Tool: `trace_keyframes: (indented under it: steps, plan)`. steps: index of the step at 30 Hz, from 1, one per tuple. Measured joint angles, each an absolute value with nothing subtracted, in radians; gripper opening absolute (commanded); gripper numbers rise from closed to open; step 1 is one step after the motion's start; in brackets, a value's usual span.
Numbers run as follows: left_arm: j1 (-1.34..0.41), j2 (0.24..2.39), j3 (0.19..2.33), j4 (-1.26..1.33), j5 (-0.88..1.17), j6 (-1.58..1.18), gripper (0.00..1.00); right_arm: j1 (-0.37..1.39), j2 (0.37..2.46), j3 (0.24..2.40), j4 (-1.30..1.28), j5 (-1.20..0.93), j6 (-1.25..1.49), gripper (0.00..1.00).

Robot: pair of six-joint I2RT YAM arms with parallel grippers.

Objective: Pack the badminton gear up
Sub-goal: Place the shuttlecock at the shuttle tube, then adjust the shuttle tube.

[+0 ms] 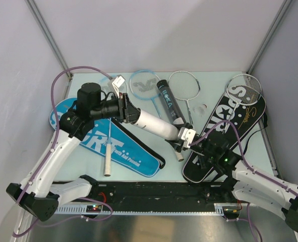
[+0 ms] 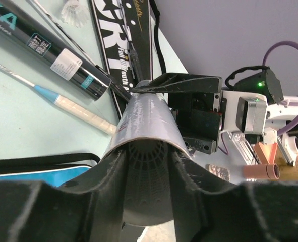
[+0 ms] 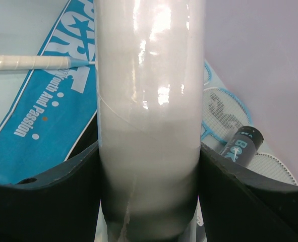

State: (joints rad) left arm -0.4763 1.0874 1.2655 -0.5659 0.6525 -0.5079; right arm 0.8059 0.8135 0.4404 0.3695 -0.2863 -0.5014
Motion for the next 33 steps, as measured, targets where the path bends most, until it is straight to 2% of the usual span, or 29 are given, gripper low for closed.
trace_keyframes:
  steps: [6,13,20,25,33]
  plan:
    - [-0.478,1.072,1.322,-0.596,0.575,-0.490,0.62,0.804,0.792,0.450,0.352,-0.273,-0.484,0.46]
    - [-0.480,1.047,1.453,-0.591,0.489,-0.486,0.66,0.805,0.775,0.458,0.300,-0.297,-0.476,0.46]
    - [-0.480,0.973,1.480,-0.563,0.408,-0.441,0.83,0.806,0.776,0.458,0.277,-0.315,-0.418,0.42]
    - [-0.480,0.883,1.399,-0.537,0.347,-0.392,0.98,0.810,0.789,0.458,0.345,-0.270,-0.250,0.41]
    - [-0.482,0.820,1.106,-0.316,0.410,-0.396,1.00,0.868,0.879,0.463,0.620,-0.147,0.132,0.40]
